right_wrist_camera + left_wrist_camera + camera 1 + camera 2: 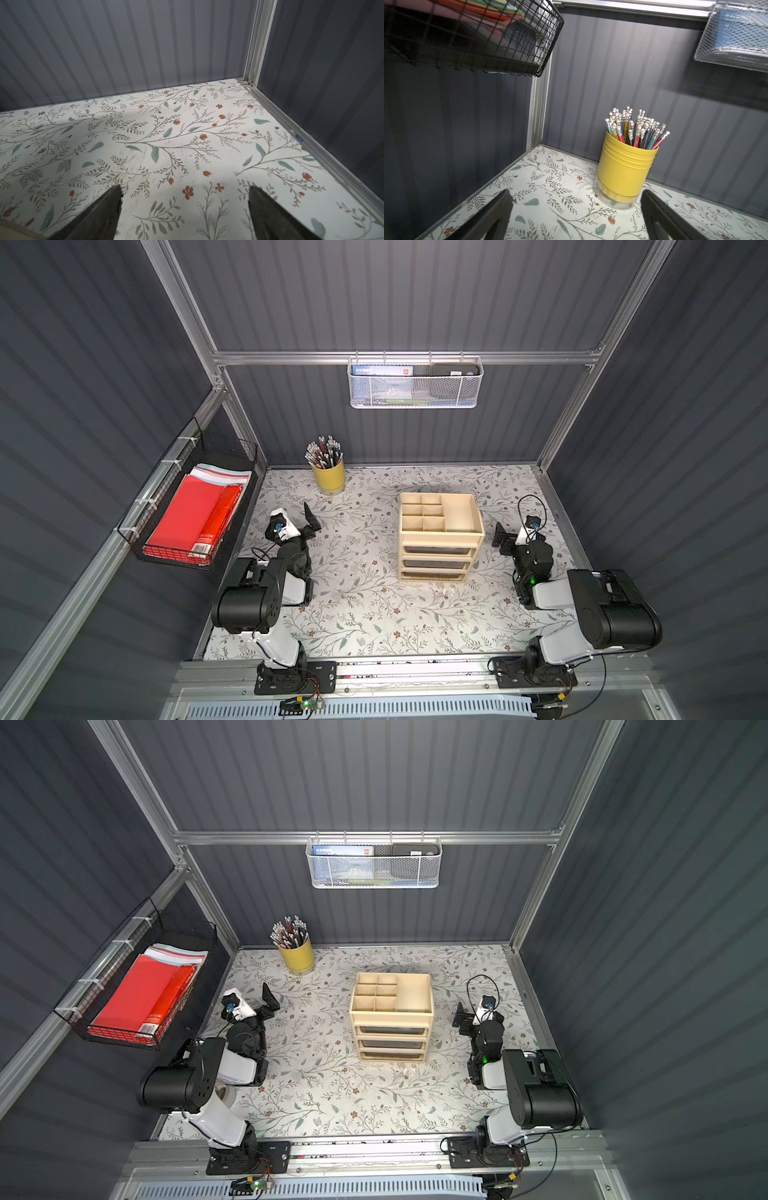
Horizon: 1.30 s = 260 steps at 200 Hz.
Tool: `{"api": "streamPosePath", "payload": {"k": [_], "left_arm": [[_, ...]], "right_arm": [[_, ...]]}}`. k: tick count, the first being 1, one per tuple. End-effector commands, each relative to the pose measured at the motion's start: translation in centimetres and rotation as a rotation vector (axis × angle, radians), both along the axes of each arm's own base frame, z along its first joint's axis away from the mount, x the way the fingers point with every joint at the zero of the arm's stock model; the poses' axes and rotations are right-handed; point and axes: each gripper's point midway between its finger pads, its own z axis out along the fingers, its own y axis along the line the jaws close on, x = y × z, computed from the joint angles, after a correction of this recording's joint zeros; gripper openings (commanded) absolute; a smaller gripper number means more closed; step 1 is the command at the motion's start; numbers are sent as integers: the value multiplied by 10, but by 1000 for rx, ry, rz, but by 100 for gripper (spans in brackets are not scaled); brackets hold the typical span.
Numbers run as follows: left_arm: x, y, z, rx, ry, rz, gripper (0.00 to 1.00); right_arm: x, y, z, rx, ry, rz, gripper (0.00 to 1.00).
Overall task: Take the mice out of the drawer
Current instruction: Adjust the storage box at the center of the board.
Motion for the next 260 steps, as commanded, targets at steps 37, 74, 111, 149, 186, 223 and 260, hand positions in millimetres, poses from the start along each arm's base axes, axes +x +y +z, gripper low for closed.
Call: {"api": "streamPosePath", "payload": {"k": [37,74,111,149,186,223,260], "left_arm": [[4,-11,15,86,-50,-80,99],[4,-11,16,86,-51,-83,99],[5,-11,15,86,-49,-84,99],[5,-11,15,87,-48,-84,99],[13,-12,17,90,-23,-81,99],[43,-37,44,113,62,-62,99],[94,-103,115,122,74,-231,98]], "right_arm": [[5,1,8,9,-19,20,99],[4,1,9,-4,-26,11,99],[5,0,8,-2,-21,4,99],[4,0,9,-2,-25,4,99],[1,0,16,-13,-46,-4,99],[7,-7,37,-13,-22,-59,99],[19,-11,73,59,59,-106,99]]}}
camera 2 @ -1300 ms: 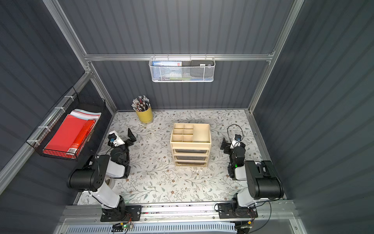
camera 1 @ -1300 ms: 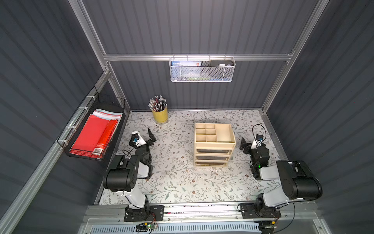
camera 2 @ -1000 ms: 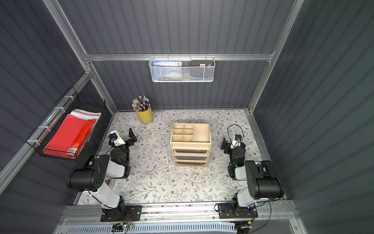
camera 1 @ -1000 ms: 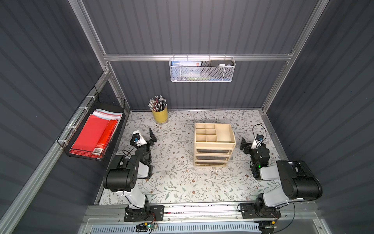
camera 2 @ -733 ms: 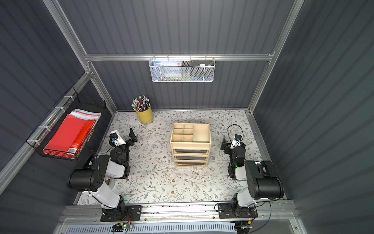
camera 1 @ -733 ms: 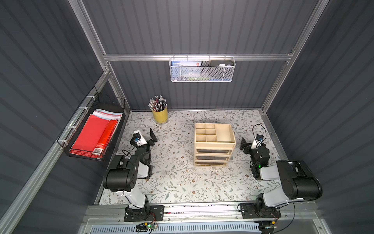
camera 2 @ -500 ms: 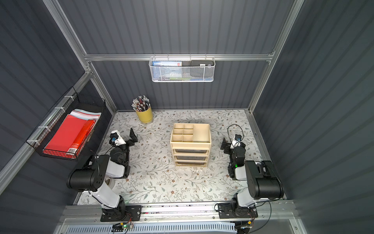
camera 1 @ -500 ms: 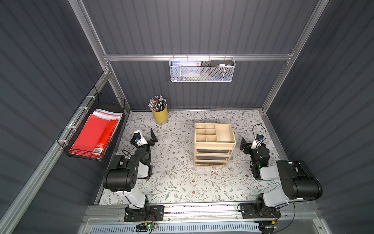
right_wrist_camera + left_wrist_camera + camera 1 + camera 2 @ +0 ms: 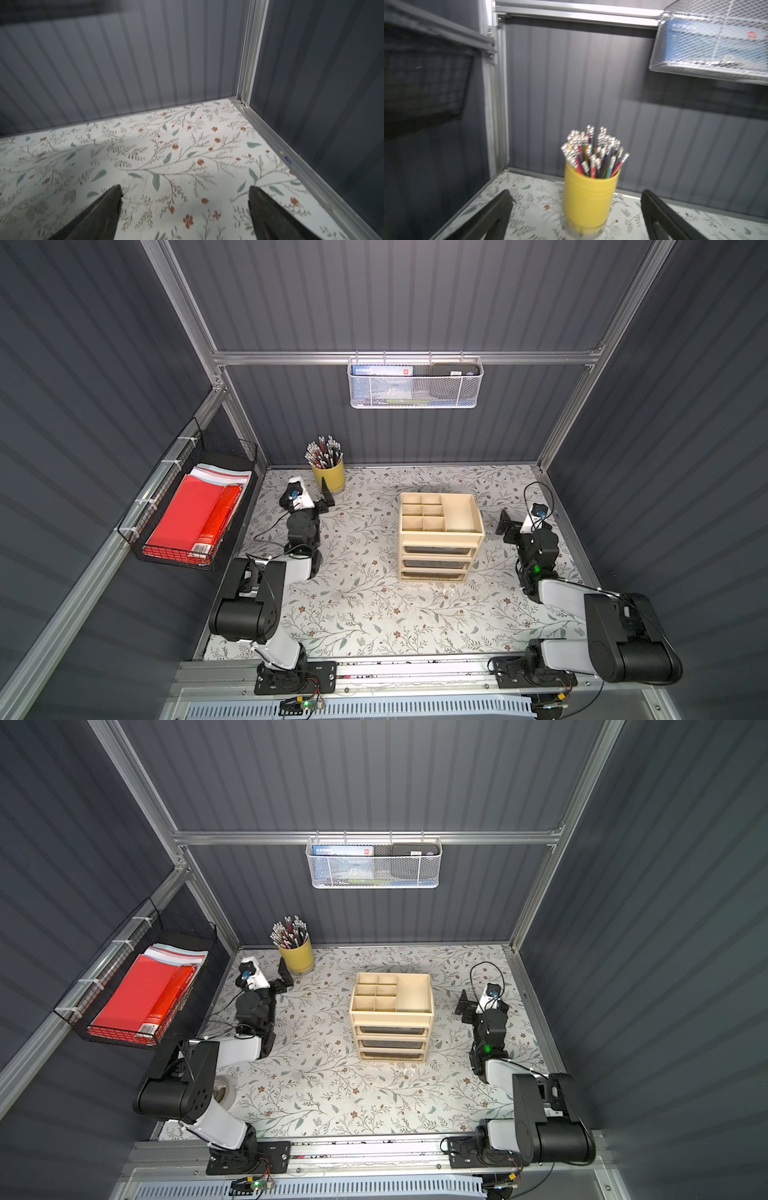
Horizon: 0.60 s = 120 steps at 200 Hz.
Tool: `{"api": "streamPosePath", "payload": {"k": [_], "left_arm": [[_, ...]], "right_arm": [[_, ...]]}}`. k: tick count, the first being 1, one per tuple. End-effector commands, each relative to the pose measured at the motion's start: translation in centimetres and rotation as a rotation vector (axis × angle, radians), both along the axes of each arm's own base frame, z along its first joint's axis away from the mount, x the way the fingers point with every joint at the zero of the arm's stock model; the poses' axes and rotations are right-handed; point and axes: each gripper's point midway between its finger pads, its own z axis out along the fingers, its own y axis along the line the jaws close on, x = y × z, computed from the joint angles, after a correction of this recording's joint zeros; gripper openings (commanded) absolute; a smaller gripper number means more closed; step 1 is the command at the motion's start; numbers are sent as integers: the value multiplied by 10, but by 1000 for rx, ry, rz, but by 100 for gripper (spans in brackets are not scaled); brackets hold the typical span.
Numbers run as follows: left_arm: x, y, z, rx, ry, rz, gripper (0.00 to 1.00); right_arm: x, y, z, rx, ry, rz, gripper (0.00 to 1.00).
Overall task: Take the mice out of the drawer
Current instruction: Adjust the storage box at the center of the board.
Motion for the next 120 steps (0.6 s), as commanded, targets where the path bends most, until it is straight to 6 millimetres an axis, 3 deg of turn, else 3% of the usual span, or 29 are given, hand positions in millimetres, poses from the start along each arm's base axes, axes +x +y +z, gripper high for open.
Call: {"api": "streamPosePath", "payload": {"k": [1,20,40,46,55,83,94,98,120], "left_arm": [[23,-37,39,49,82,-71,98],[37,-75,63,59,153,-174,93],[32,-121,75,96,224,-310,92],[30,-135,91,100,220,-360,92],[24,-153,92,110,266,-417,91],[-27,-199,117,137,286,-594,92],[-51,-207,128,128,268,-667,94],[-58,-211,130,127,271,-698,94],[-85,-220,128,126,349,-771,94]], "right_arm": [[3,-5,7,51,117,-51,99],[4,-4,13,126,169,-63,98],[4,5,9,158,248,-64,98],[5,7,7,165,270,-68,98],[3,12,5,177,309,-66,98],[-5,33,1,222,347,-24,98],[-8,38,-6,234,365,-13,98],[-11,38,2,247,342,-8,98],[-20,42,-12,266,380,-1,98]]}}
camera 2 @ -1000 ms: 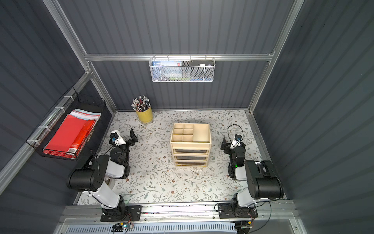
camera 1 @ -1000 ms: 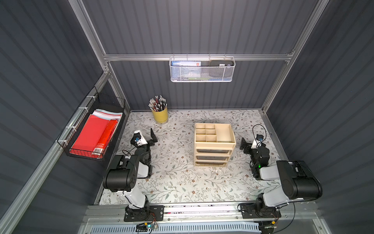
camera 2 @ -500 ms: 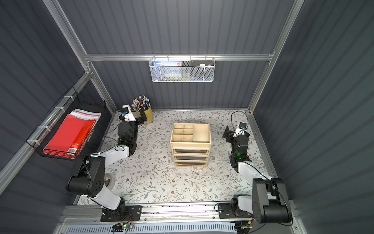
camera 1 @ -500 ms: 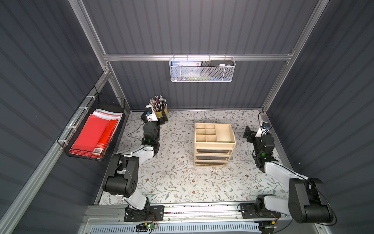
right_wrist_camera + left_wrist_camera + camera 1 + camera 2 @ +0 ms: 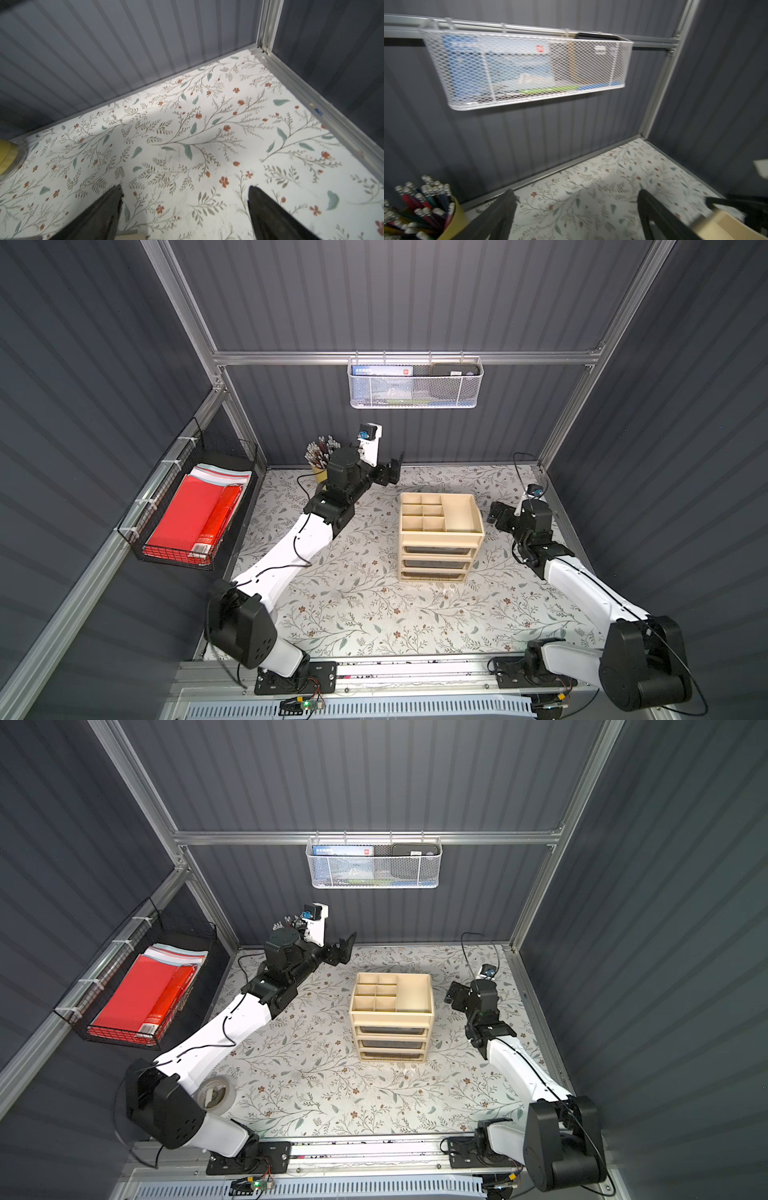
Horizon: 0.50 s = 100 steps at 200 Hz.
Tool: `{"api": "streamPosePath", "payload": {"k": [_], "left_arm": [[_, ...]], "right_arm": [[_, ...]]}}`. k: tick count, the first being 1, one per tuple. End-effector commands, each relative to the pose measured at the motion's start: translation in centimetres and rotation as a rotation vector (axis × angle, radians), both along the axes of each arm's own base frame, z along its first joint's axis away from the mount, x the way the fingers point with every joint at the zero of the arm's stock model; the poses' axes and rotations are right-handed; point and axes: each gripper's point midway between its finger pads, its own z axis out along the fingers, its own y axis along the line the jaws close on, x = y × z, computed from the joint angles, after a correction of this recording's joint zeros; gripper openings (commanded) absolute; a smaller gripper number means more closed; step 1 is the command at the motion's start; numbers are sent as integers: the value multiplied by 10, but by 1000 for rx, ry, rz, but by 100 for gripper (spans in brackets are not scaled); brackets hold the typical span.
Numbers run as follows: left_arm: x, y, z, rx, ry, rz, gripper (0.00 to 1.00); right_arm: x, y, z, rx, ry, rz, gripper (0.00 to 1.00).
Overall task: Take the mice out of the drawer
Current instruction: Adjust the storage box at the center of the board.
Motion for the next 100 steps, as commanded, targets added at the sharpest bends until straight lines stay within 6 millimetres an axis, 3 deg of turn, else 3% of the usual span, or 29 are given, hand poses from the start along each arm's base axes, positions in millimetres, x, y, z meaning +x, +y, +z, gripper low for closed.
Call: {"api": "streamPosePath", "payload": {"k": [1,20,36,75,100], "left_arm": [[-44,-4,7,18,93,-115,94],[-67,-6,9,12,124,-152,94],[-78,-3,10,5,142,-160,94],[-82,12,21,-11,107,-102,99],[-75,1,4,9,147,-134,99]], "right_arm": [[-15,3,-15,45,60,-11,98],[-25,5,-22,59,73,-7,98],[-36,6,-15,78,53,-6,98],[-70,12,42,92,-66,-12,98],[-85,22,80,91,-79,14,97]]}}
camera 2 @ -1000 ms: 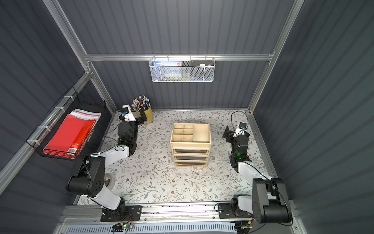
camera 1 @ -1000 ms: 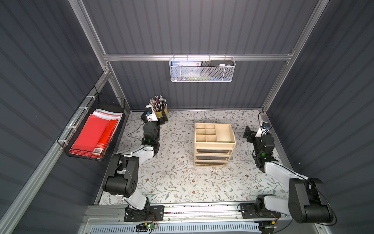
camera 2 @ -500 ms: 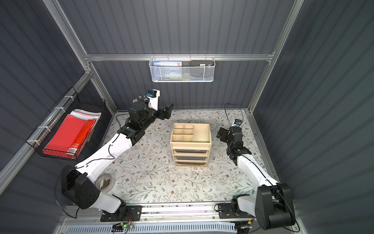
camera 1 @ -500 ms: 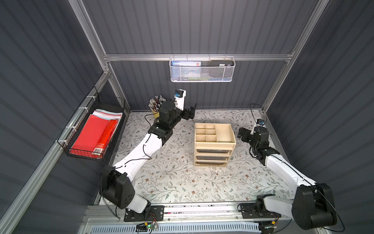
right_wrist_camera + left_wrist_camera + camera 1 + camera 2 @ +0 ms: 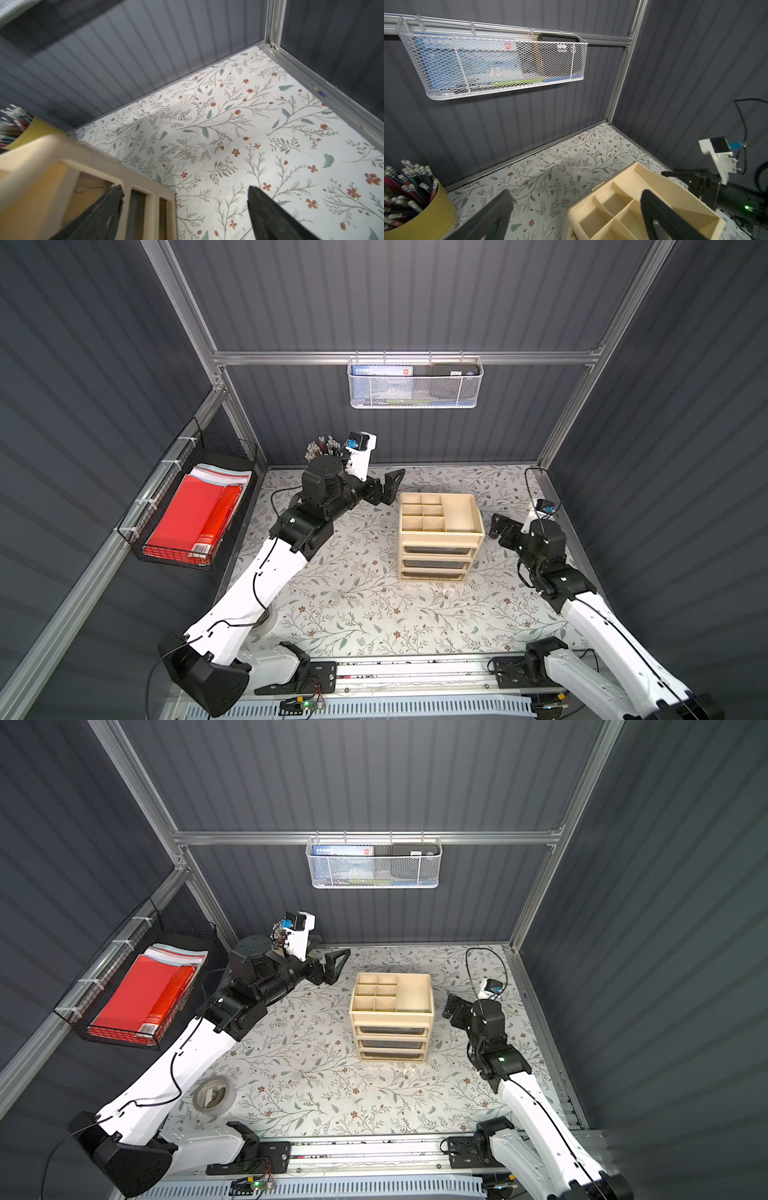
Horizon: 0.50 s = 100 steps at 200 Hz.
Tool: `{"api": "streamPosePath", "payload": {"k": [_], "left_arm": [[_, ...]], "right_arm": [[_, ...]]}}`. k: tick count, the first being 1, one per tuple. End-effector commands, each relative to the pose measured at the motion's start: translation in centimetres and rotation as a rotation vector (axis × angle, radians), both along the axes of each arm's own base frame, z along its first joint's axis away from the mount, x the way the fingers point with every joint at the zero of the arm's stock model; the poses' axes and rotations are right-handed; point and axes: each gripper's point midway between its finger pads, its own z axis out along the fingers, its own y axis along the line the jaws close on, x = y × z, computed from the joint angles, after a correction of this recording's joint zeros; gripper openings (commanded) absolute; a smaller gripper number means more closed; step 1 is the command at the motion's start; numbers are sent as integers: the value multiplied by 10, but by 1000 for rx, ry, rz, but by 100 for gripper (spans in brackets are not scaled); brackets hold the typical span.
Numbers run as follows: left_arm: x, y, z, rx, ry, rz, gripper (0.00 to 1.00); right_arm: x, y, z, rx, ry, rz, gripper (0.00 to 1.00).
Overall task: Take the mice out of the drawer
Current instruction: Adjust the storage box at the center of the board.
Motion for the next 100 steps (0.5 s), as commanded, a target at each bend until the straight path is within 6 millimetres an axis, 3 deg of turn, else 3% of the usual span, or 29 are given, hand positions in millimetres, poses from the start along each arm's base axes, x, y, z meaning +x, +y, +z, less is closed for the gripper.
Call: {"api": "streamPosePath", "payload": {"k": [1,36,71,100], "left_arm": [[3,-7,-24,29,68,-18,99],[20,-7,-29,38,74,35,99],[30,12,-9,9,22,159,99],[41,24,-1,-40,14,246,99]], "right_arm": [[-15,0,29,-9,11,-21,97],[-28,12,61,15,-10,33,97],[-43,63,79,87,19,255,94],[-70,108,92,150,13,392,90]]}}
